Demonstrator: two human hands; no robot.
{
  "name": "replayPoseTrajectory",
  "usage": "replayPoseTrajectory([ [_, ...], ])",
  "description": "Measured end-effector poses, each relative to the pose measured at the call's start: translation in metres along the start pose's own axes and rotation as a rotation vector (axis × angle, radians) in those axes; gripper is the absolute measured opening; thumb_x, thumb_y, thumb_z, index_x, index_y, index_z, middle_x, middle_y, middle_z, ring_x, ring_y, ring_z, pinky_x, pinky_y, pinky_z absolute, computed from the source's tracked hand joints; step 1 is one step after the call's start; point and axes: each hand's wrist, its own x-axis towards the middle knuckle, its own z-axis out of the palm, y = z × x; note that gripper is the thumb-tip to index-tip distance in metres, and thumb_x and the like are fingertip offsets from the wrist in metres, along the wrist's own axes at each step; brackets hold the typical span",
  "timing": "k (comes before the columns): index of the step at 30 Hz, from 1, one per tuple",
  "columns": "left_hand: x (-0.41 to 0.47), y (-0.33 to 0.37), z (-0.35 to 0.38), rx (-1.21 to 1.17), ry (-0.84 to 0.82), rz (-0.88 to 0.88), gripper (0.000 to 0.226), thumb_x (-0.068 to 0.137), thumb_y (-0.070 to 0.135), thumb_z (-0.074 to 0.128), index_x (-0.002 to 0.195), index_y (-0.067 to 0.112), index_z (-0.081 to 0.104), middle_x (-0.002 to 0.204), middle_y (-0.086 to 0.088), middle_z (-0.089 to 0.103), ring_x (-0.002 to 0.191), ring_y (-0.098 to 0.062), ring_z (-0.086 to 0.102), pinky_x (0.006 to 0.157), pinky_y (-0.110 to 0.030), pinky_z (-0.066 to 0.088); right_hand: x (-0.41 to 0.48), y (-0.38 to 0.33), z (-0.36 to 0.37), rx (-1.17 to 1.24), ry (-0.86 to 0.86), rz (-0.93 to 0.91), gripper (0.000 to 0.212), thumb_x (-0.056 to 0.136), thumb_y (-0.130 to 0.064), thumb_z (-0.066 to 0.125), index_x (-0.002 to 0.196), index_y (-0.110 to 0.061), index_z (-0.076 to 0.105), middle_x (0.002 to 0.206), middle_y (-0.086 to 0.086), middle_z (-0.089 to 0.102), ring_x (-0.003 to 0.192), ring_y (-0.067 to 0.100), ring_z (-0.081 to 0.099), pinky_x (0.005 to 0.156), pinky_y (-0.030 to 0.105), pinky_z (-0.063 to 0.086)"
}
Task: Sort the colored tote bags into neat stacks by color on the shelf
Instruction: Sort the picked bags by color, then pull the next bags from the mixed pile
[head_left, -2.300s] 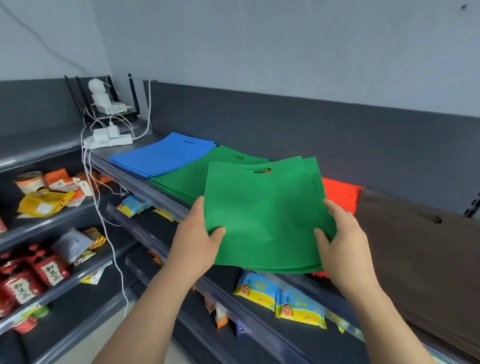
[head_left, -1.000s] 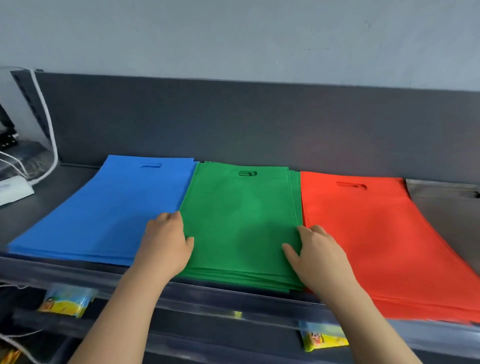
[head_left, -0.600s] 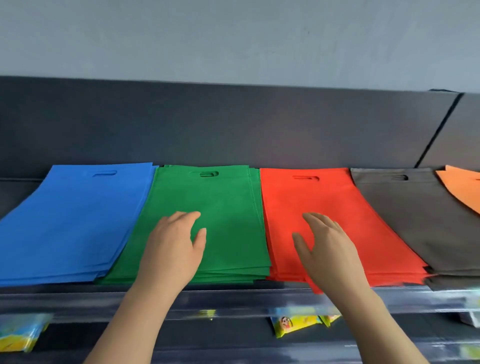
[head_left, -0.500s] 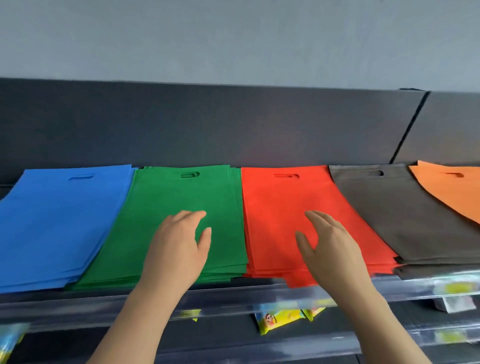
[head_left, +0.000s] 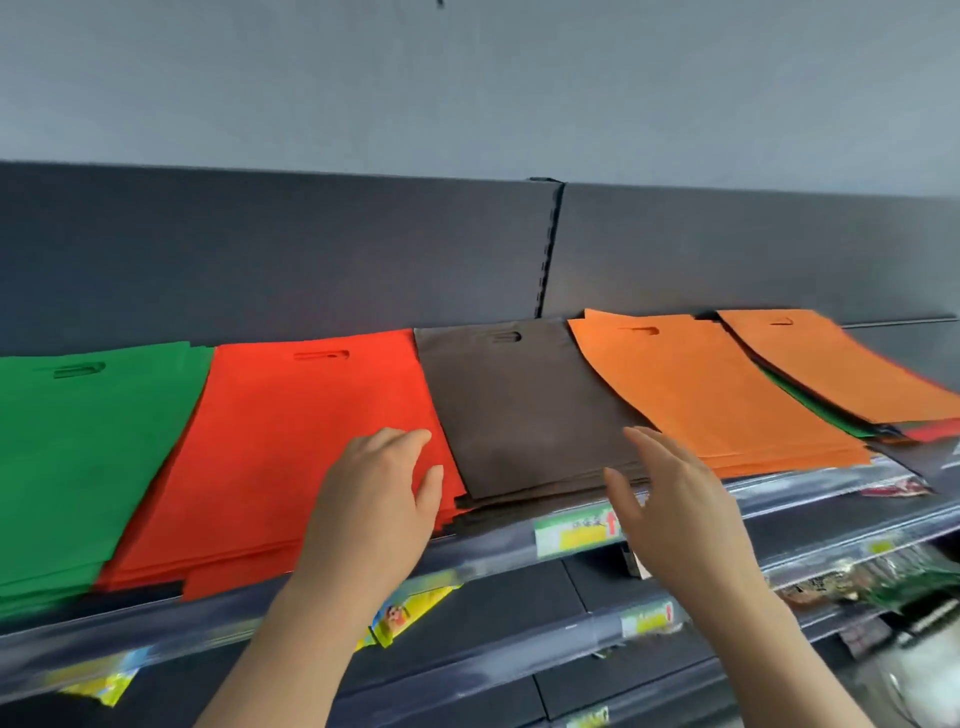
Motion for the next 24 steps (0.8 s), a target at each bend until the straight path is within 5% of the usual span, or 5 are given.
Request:
replayPoseTrajectory([
  [13,0.059,0.144,0.101,-0.075,-0.101,0.142,0.042,0.096,0.034,0.048,0.135,0.022,0.05,0.128,0.01,0.055,0.118,-0.011,0.045,0.096,-0.024,0.038,0.046,0.152,-0.032,-0.04,0.01,0.128,0.051,0.093,-0.032,0.054,0.139,-0.013,0.044,0.142,0.0,0.047,0.129,0.019,0.044,0.104,0.033,0.038],
  [24,0.135,0.236,0.174,-0.069,-0.196,0.281,0.043,0.097,0.036,0.045,0.137,0.02,0.047,0.131,0.006,0.053,0.123,-0.015,0.044,0.101,-0.027,0.036,0.107,0.256,-0.055,-0.116,0.057,0.221,0.044,0.092,-0.03,0.055,0.132,-0.012,0.052,0.136,0.001,0.053,0.125,0.021,0.048,0.1,0.031,0.038],
])
